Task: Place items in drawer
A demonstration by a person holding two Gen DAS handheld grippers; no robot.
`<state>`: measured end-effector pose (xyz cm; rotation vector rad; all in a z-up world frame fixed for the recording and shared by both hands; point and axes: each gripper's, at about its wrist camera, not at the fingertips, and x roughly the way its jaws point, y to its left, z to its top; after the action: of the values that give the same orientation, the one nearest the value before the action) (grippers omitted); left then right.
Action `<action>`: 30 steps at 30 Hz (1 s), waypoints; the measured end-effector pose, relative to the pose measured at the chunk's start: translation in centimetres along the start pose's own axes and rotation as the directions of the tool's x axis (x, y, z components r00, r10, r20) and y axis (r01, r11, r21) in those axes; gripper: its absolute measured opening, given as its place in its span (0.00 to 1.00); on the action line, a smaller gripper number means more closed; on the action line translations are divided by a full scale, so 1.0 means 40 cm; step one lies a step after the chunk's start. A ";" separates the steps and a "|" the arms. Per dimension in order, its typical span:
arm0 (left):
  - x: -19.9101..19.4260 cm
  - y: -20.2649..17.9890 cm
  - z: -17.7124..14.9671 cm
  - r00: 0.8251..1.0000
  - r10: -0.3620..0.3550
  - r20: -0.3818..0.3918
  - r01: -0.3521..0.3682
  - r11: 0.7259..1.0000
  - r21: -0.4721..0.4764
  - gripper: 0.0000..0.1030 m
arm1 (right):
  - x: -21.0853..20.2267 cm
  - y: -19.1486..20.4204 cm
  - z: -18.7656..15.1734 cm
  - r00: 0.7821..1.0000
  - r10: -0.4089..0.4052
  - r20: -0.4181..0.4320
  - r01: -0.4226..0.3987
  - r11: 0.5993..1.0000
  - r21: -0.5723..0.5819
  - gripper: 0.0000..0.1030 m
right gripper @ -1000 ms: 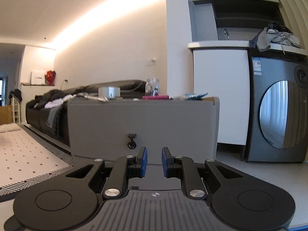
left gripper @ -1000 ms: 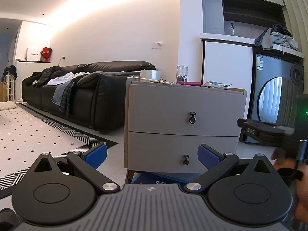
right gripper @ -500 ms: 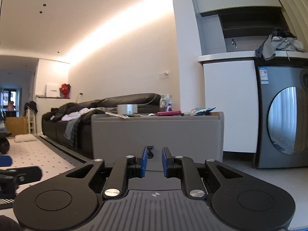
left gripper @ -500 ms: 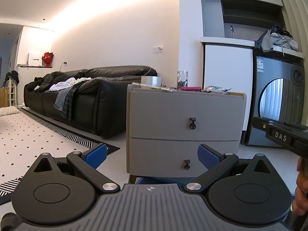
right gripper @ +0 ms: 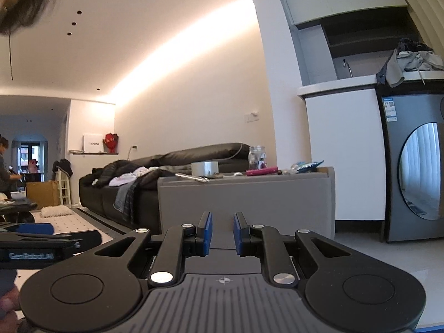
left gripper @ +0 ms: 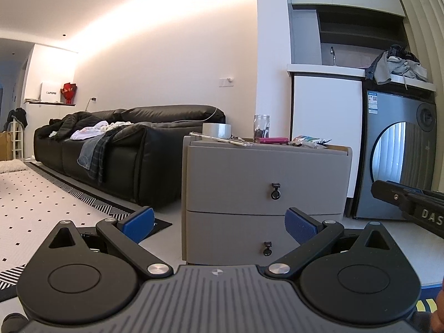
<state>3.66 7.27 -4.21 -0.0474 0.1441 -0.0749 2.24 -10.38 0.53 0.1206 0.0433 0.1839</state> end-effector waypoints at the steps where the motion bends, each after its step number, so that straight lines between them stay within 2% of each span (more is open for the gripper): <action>1: 0.000 -0.001 0.002 1.000 -0.003 0.001 0.003 1.000 0.001 1.00 | -0.005 0.000 0.001 1.000 0.005 0.002 -0.005 1.000 0.000 0.19; 25: -0.014 -0.019 0.014 0.999 -0.029 0.031 0.028 1.000 0.013 1.00 | -0.058 0.004 0.005 0.999 0.033 0.033 -0.032 0.999 -0.007 0.28; 30: -0.014 -0.022 0.013 0.999 -0.031 0.028 0.030 0.999 0.018 1.00 | -0.062 0.003 0.003 0.999 0.024 0.039 -0.024 1.000 -0.007 0.41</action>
<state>3.12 6.46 -3.57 -0.0333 0.1145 -0.1059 -0.22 -10.72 0.73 0.1179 0.0020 0.2055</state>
